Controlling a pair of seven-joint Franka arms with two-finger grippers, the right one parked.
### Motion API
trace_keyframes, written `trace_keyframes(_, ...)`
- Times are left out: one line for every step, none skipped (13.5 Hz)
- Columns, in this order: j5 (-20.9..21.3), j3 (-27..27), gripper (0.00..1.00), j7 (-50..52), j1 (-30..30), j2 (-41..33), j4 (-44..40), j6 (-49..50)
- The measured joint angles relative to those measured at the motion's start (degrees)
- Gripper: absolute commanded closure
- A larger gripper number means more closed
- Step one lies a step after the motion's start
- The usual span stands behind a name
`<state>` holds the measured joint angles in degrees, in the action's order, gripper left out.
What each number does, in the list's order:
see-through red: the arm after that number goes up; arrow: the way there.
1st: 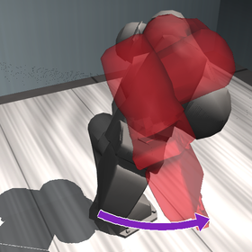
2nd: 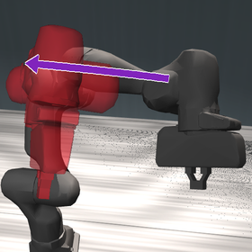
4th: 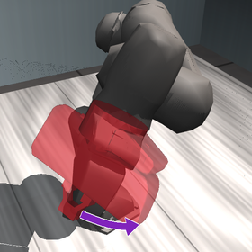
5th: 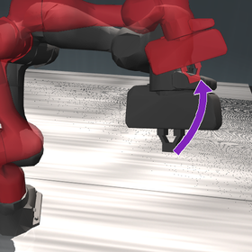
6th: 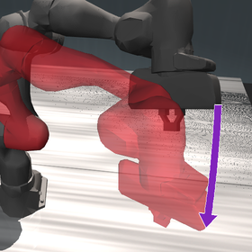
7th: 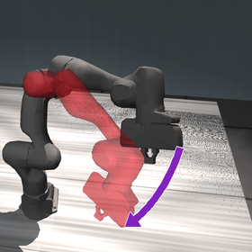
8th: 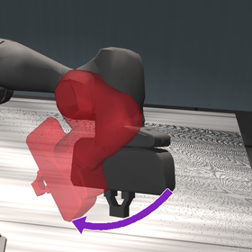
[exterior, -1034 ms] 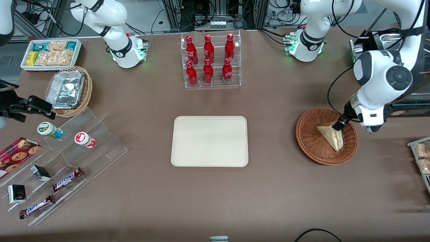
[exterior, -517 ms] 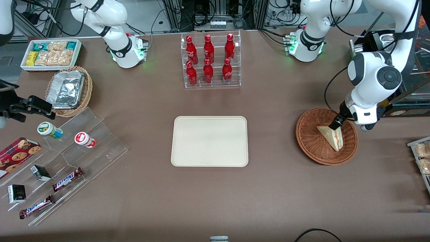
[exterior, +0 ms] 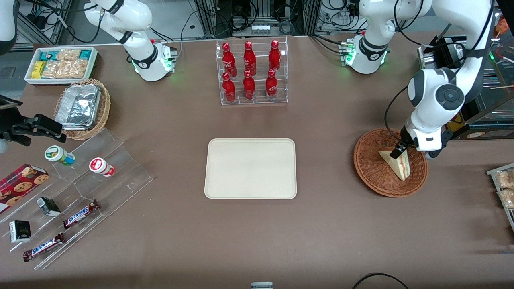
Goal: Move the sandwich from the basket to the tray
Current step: 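Lower the open left gripper onto the sandwich end and close it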
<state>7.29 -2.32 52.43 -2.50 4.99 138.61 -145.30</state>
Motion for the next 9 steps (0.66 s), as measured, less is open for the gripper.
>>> trace_keyframes(0.2, 0.0, 0.00, 0.0, 0.0, 0.4, 0.0, -0.3)
trace_keyframes(0.6, 0.0, 0.00, 0.0, 0.1, 0.8, 0.0, -0.8)
trace_keyframes(1.6, -0.1, 0.00, 0.0, 0.2, 1.1, 0.0, -1.4)
trace_keyframes(2.5, -0.2, 0.00, 0.1, 0.2, 1.5, 0.0, -1.6)
trace_keyframes(2.9, -0.2, 0.06, 0.1, 0.2, 1.8, 0.0, -1.8)
trace_keyframes(2.9, -0.2, 0.24, 0.1, 0.3, 2.2, 0.0, -2.1)
trace_keyframes(3.0, -0.2, 0.48, 0.1, 0.3, 2.4, 0.0, -2.3)
trace_keyframes(3.0, -0.2, 0.67, 0.1, 0.3, 2.6, 0.0, -2.4)
trace_keyframes(3.0, -0.2, 0.80, 0.1, 0.3, 2.7, 0.0, -2.4)
